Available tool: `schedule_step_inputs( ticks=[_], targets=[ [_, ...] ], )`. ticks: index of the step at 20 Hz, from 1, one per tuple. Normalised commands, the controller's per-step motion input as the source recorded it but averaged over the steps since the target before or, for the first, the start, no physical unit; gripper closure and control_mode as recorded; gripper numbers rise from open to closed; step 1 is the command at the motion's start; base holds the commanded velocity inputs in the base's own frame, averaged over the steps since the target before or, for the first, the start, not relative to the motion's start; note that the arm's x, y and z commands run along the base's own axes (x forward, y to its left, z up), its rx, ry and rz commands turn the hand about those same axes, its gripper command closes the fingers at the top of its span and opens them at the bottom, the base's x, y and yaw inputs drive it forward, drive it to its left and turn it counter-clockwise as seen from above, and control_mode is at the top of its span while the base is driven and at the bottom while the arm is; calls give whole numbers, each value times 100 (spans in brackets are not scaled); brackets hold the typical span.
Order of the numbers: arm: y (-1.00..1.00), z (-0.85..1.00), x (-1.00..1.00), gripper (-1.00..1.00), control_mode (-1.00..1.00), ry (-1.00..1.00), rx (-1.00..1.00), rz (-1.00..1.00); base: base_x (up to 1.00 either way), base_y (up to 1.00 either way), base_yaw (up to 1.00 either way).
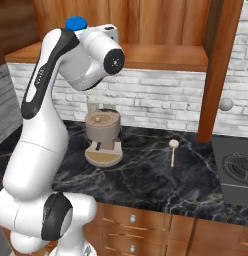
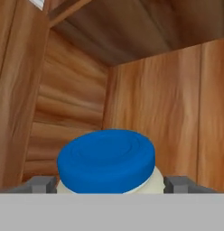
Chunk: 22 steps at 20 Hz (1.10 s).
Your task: There are various items on the counter. Only move the condiments/shakers into the cabinet.
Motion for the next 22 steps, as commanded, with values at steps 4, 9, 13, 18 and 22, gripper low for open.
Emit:
schedule_step_inputs(
  ticks=[4,9,13,18,22],
  targets=[
    [0,-7,74,100,-100,6,-2,-11,0,0,0],
    [0,0,71,100,-100,13,0,-8,0,0,0],
    [0,-20,59,100,-100,20,-3,-3,0,0,0],
    [0,-19,56,100,-100,14,-2,-3,0,0,0],
    [0,-18,61,100,-100,3,-1,-3,0,0,0]
  ],
)
